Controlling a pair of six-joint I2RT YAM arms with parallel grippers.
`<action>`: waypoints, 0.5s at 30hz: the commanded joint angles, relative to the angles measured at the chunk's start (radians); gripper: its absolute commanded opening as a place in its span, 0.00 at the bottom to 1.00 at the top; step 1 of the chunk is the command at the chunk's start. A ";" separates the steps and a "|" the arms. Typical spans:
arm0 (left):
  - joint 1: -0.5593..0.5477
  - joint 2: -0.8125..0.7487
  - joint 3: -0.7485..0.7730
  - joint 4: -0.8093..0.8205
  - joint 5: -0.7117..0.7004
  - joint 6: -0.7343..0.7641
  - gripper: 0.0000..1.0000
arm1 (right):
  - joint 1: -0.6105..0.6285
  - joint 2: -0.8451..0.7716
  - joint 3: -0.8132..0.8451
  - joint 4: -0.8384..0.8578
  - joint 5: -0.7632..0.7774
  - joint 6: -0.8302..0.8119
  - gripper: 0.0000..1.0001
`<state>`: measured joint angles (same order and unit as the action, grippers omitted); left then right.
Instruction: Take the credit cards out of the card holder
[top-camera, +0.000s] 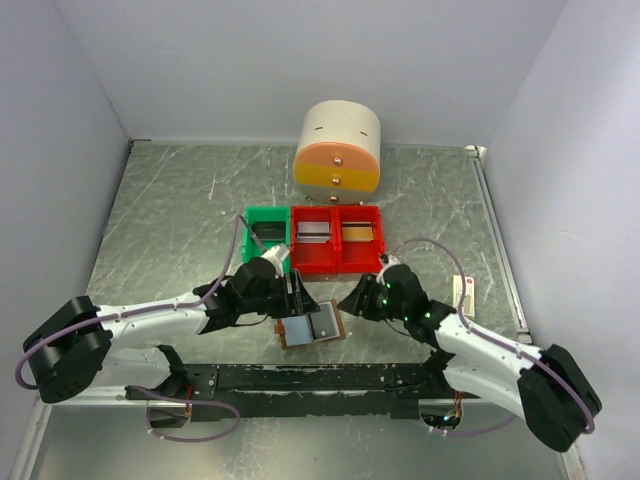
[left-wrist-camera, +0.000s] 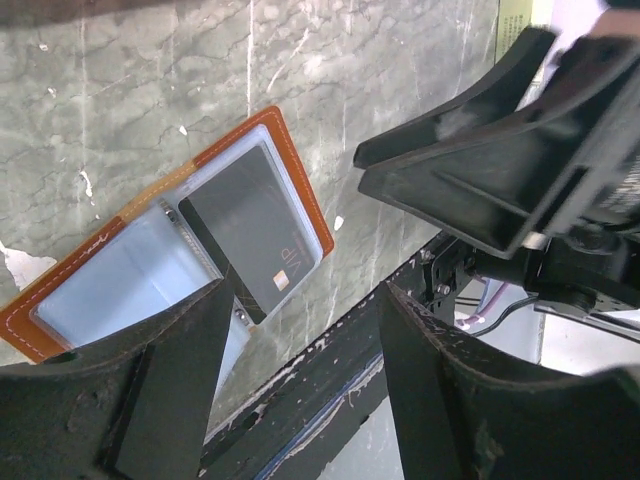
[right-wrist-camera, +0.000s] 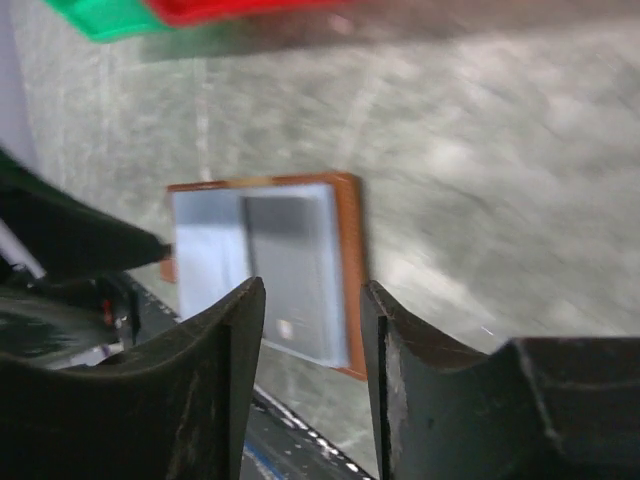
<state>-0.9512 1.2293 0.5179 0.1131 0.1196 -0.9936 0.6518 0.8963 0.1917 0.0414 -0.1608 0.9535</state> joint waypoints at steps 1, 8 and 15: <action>-0.004 0.012 -0.004 0.086 -0.011 -0.032 0.71 | -0.003 0.129 0.209 0.039 -0.128 -0.179 0.42; -0.026 0.058 0.003 0.088 0.008 -0.073 0.64 | -0.003 0.305 0.215 0.163 -0.269 -0.158 0.22; -0.029 0.068 -0.051 0.127 -0.003 -0.105 0.62 | -0.004 0.281 0.203 0.039 -0.296 -0.274 0.20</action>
<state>-0.9730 1.2854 0.4938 0.1768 0.1177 -1.0702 0.6491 1.1969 0.3840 0.1417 -0.4168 0.7689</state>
